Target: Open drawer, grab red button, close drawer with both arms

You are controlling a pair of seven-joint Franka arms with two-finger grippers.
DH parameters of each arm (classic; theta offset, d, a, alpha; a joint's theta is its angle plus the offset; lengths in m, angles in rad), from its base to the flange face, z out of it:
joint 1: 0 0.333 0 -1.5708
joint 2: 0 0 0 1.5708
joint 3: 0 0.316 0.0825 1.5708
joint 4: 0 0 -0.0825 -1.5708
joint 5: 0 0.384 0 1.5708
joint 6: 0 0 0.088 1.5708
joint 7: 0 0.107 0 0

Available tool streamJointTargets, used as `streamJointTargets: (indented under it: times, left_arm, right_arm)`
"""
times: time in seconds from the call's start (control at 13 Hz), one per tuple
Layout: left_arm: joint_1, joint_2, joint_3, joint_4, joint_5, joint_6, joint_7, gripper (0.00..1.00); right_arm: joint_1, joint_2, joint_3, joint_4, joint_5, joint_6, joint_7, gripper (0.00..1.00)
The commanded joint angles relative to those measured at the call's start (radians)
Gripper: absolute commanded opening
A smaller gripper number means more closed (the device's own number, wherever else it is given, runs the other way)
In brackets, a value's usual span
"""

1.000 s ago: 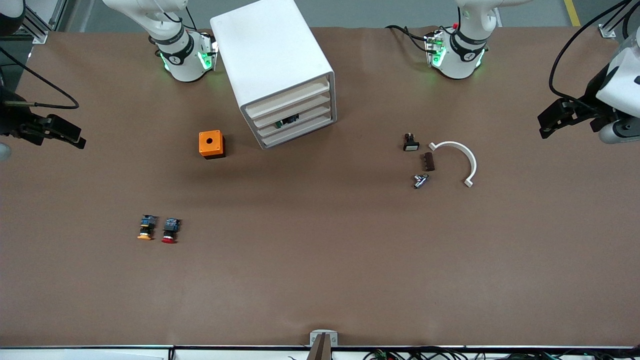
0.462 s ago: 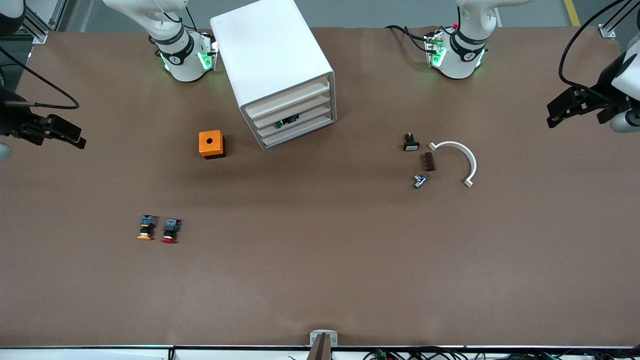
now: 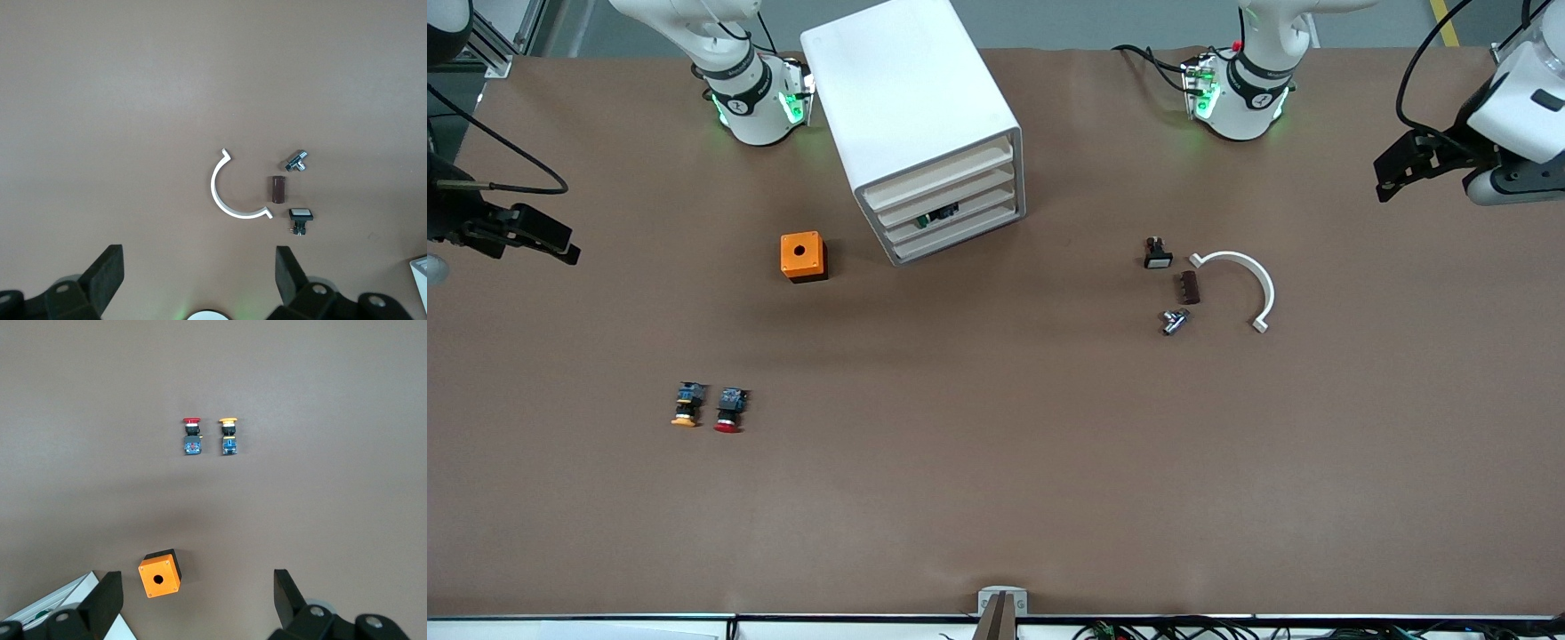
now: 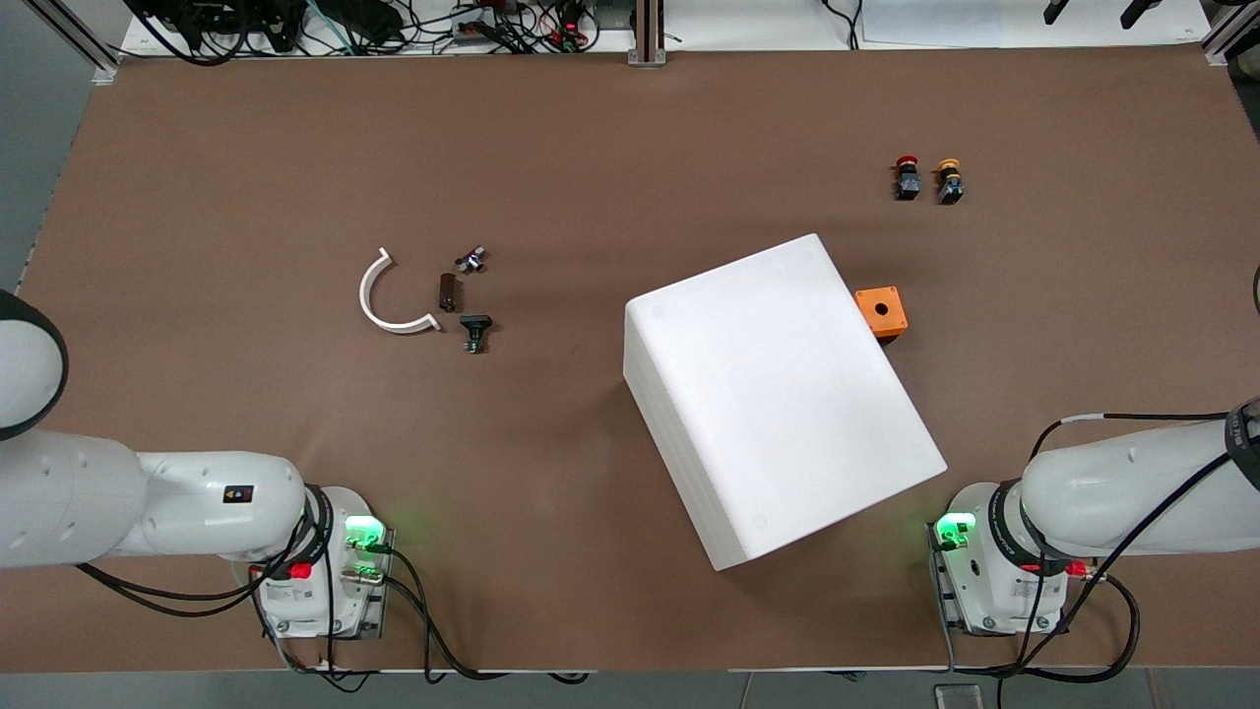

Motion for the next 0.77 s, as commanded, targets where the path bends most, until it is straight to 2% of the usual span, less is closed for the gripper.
streamJointTargets:
  times: [0.0,0.38,0.69]
  left_arm:
    - [-0.004,-0.05,0.027,-0.063,-0.033,0.034,0.025,1.0]
    - [0.008,-0.028,0.03,-0.005,-0.065,0.014,0.028,1.0]
    - [0.01,-0.024,0.033,-0.002,-0.058,0.001,0.021,1.0]
  right_arm:
    - [0.003,-0.014,0.0,-0.013,-0.016,0.001,0.009,1.0]
    - [0.005,-0.014,0.0,-0.013,-0.014,-0.001,0.009,1.0]
    - [0.008,-0.016,0.0,-0.013,-0.014,-0.001,0.009,1.0]
